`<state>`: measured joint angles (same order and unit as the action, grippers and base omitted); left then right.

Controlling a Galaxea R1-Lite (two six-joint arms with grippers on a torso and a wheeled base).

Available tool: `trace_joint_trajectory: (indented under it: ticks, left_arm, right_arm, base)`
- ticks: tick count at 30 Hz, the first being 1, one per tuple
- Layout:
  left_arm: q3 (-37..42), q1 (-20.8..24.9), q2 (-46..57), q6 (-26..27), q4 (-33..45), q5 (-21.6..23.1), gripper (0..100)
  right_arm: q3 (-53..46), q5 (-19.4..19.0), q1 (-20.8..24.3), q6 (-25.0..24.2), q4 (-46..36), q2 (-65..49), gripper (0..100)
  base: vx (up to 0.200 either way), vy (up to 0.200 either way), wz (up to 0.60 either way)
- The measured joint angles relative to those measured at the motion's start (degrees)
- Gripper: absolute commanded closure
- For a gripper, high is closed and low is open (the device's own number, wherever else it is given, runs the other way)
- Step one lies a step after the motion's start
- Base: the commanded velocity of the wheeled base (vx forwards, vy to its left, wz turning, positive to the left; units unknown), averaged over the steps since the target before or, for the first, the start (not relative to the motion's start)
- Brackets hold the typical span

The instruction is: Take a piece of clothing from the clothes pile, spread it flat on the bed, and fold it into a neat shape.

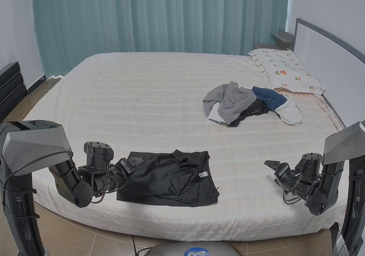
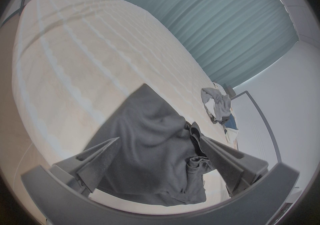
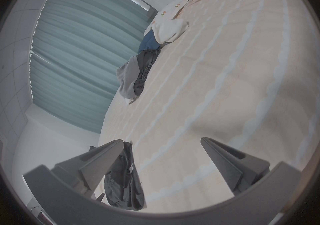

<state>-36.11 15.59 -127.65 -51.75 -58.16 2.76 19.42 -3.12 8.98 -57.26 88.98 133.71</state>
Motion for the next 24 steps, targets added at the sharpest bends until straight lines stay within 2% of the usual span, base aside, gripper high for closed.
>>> trace_joint_trajectory:
  ticks: [4, 8, 10, 16, 19, 24]
  left_arm:
    - [-0.1, -0.3, 0.0, -0.4, 0.0, 0.0, 0]
    - [-0.1, -0.7, 0.1, -1.0, 0.0, 0.0, 0]
    - [-0.2, -0.7, 0.1, -1.0, 0.0, 0.0, 0]
    - [-0.2, -0.7, 0.0, -1.0, 0.0, 0.0, 0]
    - [-0.2, -0.7, -0.1, -1.0, 0.0, 0.0, 0]
    - [-0.2, -0.7, -0.5, -0.7, -0.1, -0.2, 0]
  right_arm:
    - [-0.3, 1.8, 1.0, 1.4, 0.0, -0.7, 0]
    - [-0.4, 3.7, 3.7, 5.0, 0.0, -1.1, 0]
    - [0.0, 5.2, 5.1, 8.5, -0.8, -1.2, 0]
    - [3.1, 10.0, 10.9, 17.4, -8.9, -1.9, 0]
    - [5.6, 11.8, 13.6, 18.7, -12.3, -2.3, 0]
    - [10.9, 14.8, 16.7, 19.9, -19.7, -2.4, 0]
  base:
    - [0.0, 0.2, 0.0]
    - [0.0, 0.2, 0.0]
    - [0.0, 0.2, 0.0]
    - [0.0, 0.2, 0.0]
    - [0.0, 0.2, 0.0]
    - [0.0, 0.0, 0.0]
